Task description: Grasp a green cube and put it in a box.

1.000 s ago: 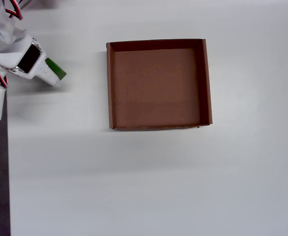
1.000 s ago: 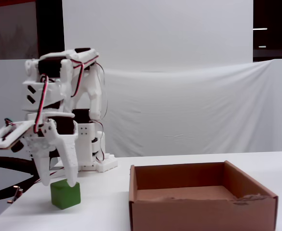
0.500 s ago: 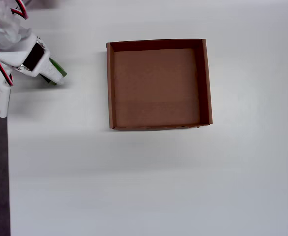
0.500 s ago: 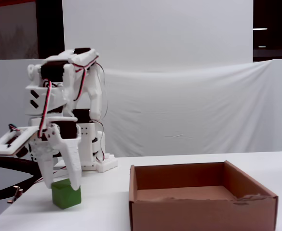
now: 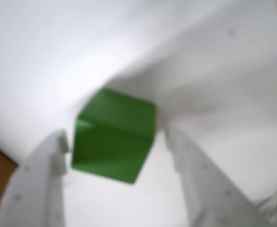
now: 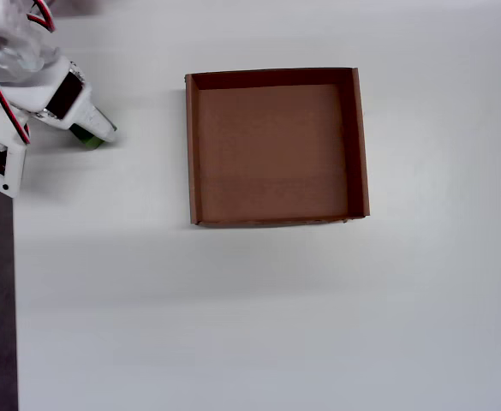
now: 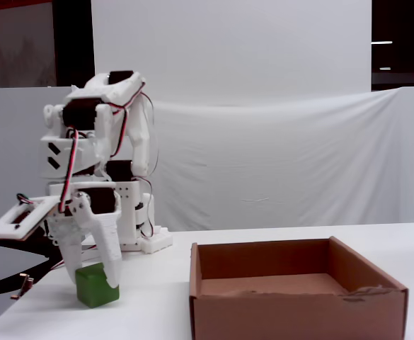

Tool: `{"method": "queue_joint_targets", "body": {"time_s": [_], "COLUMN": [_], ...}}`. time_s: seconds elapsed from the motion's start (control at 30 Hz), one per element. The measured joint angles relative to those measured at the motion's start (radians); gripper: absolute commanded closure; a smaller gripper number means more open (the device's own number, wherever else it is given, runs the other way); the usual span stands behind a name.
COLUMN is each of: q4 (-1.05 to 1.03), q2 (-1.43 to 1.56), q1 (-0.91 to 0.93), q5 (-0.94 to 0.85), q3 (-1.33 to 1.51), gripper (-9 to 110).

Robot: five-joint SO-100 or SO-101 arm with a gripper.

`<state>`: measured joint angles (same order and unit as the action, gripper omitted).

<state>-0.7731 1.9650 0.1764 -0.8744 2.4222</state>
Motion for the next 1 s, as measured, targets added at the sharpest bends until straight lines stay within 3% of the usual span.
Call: {"method": "queue_joint_targets", "body": {"time_s": [1.0], "q4": [0.006], "q2": [-0.002], "q1": [-0.006], "q5": [0.021], "q3": [0.006], "gripper": [84]}}
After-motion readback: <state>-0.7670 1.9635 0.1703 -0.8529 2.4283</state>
